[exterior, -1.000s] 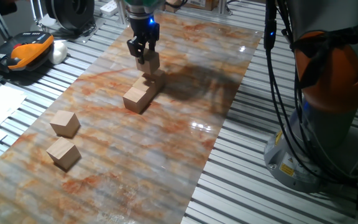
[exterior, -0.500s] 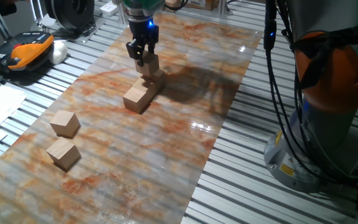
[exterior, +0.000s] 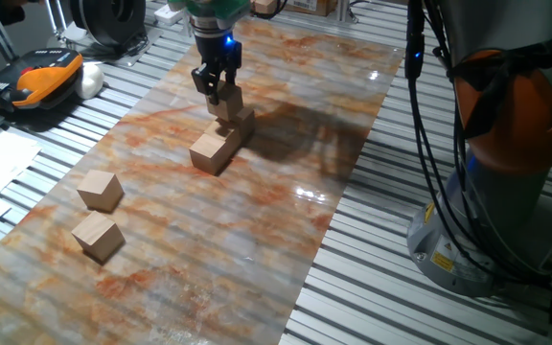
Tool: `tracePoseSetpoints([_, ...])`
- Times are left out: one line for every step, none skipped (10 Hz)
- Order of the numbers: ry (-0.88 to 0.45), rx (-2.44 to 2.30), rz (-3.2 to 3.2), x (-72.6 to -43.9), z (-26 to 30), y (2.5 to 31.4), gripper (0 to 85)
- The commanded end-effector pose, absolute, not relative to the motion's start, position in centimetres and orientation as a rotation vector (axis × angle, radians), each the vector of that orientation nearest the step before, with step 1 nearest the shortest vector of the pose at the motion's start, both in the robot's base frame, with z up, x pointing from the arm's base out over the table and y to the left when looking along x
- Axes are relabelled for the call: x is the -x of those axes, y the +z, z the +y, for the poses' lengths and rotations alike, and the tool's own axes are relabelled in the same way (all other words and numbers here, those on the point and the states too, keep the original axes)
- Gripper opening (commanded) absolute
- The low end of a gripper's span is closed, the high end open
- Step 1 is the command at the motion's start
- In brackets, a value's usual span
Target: Stack the blocks into a pyramid shape
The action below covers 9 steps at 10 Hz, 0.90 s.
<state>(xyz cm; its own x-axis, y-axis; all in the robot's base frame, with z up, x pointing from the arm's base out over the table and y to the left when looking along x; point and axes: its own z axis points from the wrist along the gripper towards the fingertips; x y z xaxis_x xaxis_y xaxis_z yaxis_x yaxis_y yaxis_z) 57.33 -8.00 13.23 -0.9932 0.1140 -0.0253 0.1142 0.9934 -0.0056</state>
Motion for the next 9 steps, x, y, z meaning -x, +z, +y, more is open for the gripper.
tracePoseSetpoints([-0.011,-0.178,3.111,-57.32,-8.0,13.19,0.0])
tracePoseSetpoints([-0.014,-0.183,3.111,-57.28,-7.82,12.96,0.0])
tracePoseSetpoints([-0.017,-0.193,3.107,-57.15,-7.57,12.74,0.0])
tracePoseSetpoints([-0.019,-0.2,3.105,-57.02,-7.26,12.52,0.0])
tracePoseSetpoints([-0.019,-0.202,3.105,-56.93,-7.14,12.41,0.0])
tracePoseSetpoints([-0.019,-0.204,3.105,-56.93,-7.15,12.4,0.0])
tracePoseSetpoints([-0.022,-0.204,3.103,-56.96,-7.18,12.38,0.0])
tracePoseSetpoints([-0.022,-0.207,3.103,-56.98,-7.18,12.32,0.0])
tracePoseSetpoints([-0.024,-0.207,3.103,-56.98,-7.2,12.28,0.0])
